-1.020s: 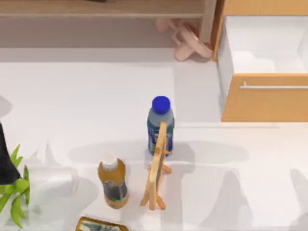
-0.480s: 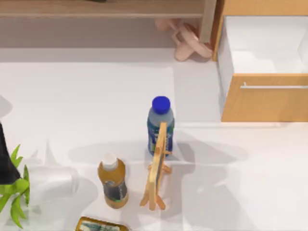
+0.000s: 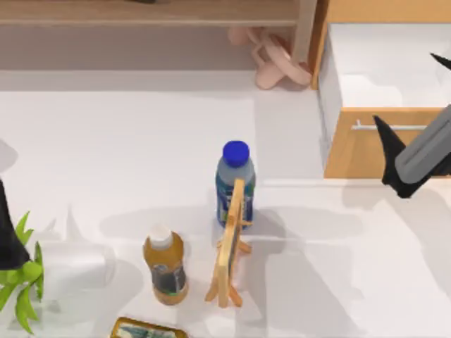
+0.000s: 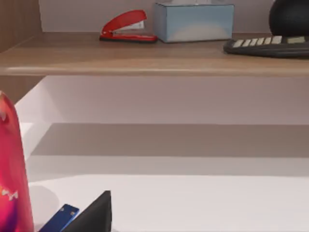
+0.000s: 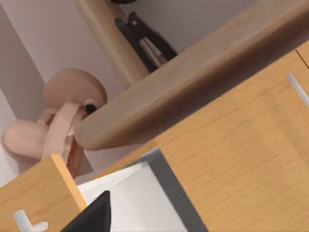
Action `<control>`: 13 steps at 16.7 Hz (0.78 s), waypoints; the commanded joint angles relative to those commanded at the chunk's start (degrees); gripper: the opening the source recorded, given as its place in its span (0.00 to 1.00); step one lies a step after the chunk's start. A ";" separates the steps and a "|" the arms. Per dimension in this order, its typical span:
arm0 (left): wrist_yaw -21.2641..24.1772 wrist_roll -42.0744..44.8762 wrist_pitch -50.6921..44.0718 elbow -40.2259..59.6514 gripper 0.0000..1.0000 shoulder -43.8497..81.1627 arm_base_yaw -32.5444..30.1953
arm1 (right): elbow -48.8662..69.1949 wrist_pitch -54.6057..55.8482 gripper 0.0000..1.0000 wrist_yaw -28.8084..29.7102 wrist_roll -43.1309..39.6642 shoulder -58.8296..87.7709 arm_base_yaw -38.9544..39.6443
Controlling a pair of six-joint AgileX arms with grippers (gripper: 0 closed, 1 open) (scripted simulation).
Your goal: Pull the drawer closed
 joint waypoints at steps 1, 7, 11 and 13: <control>0.00 0.00 0.00 0.00 1.00 0.00 0.00 | -1.04 2.90 1.00 3.16 -3.76 2.86 1.97; 0.00 0.00 0.00 0.00 1.00 0.00 0.00 | -5.56 18.60 1.00 22.26 -23.13 17.91 8.52; 0.00 0.00 0.00 0.00 1.00 0.00 0.00 | -6.61 26.14 1.00 32.11 -31.63 23.69 8.43; 0.00 0.00 0.00 0.00 1.00 0.00 0.00 | -6.62 28.45 1.00 34.91 -34.00 25.01 7.88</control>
